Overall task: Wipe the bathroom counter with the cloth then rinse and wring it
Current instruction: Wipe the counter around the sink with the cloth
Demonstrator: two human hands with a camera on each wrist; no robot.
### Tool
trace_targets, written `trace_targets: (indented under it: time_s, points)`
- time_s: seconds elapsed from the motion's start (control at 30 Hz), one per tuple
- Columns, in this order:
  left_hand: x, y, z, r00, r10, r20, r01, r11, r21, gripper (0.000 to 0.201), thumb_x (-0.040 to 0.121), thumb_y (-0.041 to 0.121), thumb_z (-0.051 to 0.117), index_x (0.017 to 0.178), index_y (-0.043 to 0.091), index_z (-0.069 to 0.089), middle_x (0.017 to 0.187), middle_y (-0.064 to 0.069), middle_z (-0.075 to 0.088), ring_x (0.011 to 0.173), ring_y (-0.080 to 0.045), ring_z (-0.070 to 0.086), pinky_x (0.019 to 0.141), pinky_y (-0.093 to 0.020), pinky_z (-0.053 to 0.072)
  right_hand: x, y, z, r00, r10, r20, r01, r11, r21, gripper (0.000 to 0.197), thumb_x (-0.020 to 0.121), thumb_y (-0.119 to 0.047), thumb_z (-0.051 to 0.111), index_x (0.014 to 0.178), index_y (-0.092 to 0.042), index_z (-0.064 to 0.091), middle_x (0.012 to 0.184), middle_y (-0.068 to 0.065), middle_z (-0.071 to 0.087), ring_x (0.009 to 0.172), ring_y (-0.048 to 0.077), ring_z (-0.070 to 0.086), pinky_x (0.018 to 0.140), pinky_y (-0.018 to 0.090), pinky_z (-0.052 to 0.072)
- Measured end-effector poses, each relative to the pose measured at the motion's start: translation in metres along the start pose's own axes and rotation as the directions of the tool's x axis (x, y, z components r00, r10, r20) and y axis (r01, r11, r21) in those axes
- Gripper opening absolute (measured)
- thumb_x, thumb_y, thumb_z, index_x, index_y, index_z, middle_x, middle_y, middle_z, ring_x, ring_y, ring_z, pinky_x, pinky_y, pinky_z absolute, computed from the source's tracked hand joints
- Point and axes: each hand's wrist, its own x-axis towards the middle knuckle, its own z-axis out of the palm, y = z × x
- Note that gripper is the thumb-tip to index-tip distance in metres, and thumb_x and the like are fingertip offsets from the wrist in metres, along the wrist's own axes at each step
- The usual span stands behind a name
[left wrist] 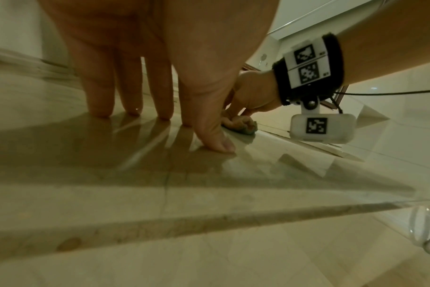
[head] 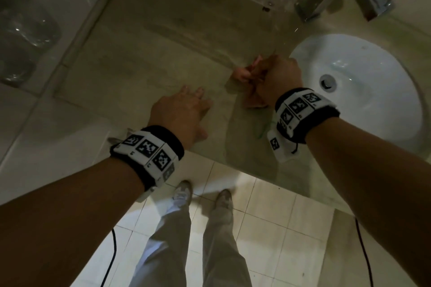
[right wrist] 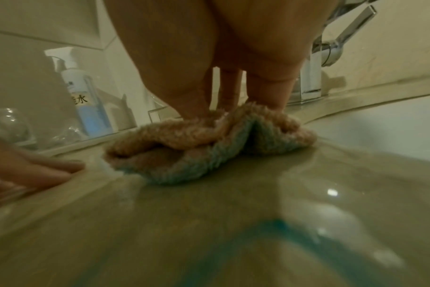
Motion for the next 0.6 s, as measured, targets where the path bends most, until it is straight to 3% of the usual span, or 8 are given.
trace_targets:
  time_s: [0.1, 0.17, 0.23, 0.37, 0.47, 0.53, 0.6]
  points:
    - [0.001, 0.002, 0.0, 1.0, -0.005, 0.008, 0.005, 1.0, -0.002, 0.072, 0.088, 0.046, 0.064, 0.15, 0.037, 0.027, 0.164, 0.01, 0.006, 0.151, -0.019, 0.007, 0.112, -0.044, 0.027, -0.016, 0.013, 0.008, 1.0, 0.013, 0.013, -0.013, 0.999, -0.032, 0.021, 0.083, -0.023, 0.06, 0.102, -0.021, 0.069, 0.109, 0.011, 0.066, 0.096, 0.034, 0.061, 0.074, 0.03, 0.042]
    - [0.0, 0.004, 0.0, 1.0, -0.007, 0.007, 0.007, 1.0, -0.003, 0.073, 0.088, 0.045, 0.064, 0.15, 0.035, 0.027, 0.164, 0.009, 0.006, 0.151, -0.02, 0.007, 0.112, -0.044, 0.028, -0.034, 0.024, 0.017, 0.999, 0.03, 0.03, -0.028, 0.998, -0.052, 0.03, 0.077, -0.031, 0.057, 0.101, -0.014, 0.065, 0.102, 0.01, 0.067, 0.09, 0.035, 0.062, 0.069, 0.028, 0.039]
    - [0.0, 0.005, 0.0, 1.0, -0.002, 0.001, 0.002, 1.0, 0.007, 0.072, 0.088, 0.044, 0.063, 0.15, 0.033, 0.027, 0.165, 0.007, 0.007, 0.151, -0.022, 0.008, 0.111, -0.045, 0.03, -0.059, 0.032, 0.023, 0.999, 0.018, 0.049, -0.016, 0.999, -0.042, 0.033, 0.073, -0.034, 0.055, 0.099, -0.017, 0.068, 0.096, 0.007, 0.068, 0.084, 0.034, 0.064, 0.069, 0.029, 0.045]
    - [-0.002, 0.01, 0.005, 1.0, -0.014, -0.023, 0.013, 1.0, -0.021, 0.074, 0.089, 0.044, 0.063, 0.151, 0.028, 0.026, 0.165, 0.003, 0.007, 0.151, -0.024, 0.007, 0.113, -0.045, 0.027, -0.116, 0.038, 0.032, 0.989, -0.074, 0.13, 0.073, 0.997, 0.019, 0.008, 0.078, -0.028, 0.068, 0.081, -0.027, 0.075, 0.094, -0.002, 0.072, 0.084, 0.024, 0.065, 0.078, 0.028, 0.05]
    - [-0.005, 0.022, 0.017, 0.995, 0.034, -0.096, -0.043, 0.994, -0.1, 0.074, 0.087, 0.043, 0.066, 0.15, 0.025, 0.031, 0.164, 0.003, 0.01, 0.15, -0.02, 0.011, 0.115, -0.045, 0.025, -0.153, 0.043, 0.043, 0.983, -0.147, 0.112, 0.137, 0.986, 0.092, 0.023, 0.078, -0.038, 0.057, 0.072, -0.026, 0.075, 0.09, -0.008, 0.072, 0.081, 0.014, 0.065, 0.086, 0.026, 0.051]
    - [-0.006, 0.038, 0.025, 0.987, 0.099, -0.125, -0.113, 0.987, -0.118, 0.074, 0.085, 0.039, 0.068, 0.148, 0.025, 0.033, 0.164, 0.003, 0.014, 0.149, -0.017, 0.015, 0.115, -0.04, 0.027, -0.169, 0.049, 0.049, 0.978, -0.208, 0.022, 0.203, 0.968, 0.148, 0.021, 0.075, -0.034, 0.057, 0.066, -0.025, 0.073, 0.083, -0.007, 0.072, 0.075, 0.012, 0.065, 0.083, 0.019, 0.047]
    - [-0.006, 0.057, 0.032, 0.981, 0.151, -0.123, -0.164, 0.98, -0.11, 0.078, 0.084, 0.039, 0.07, 0.15, 0.024, 0.032, 0.163, 0.003, 0.017, 0.148, -0.017, 0.017, 0.114, -0.038, 0.026, -0.179, 0.052, 0.05, 0.968, -0.246, 0.06, 0.235, 0.961, 0.144, 0.009, 0.072, -0.029, 0.067, 0.067, -0.025, 0.073, 0.084, -0.006, 0.072, 0.075, 0.015, 0.068, 0.072, 0.024, 0.054]
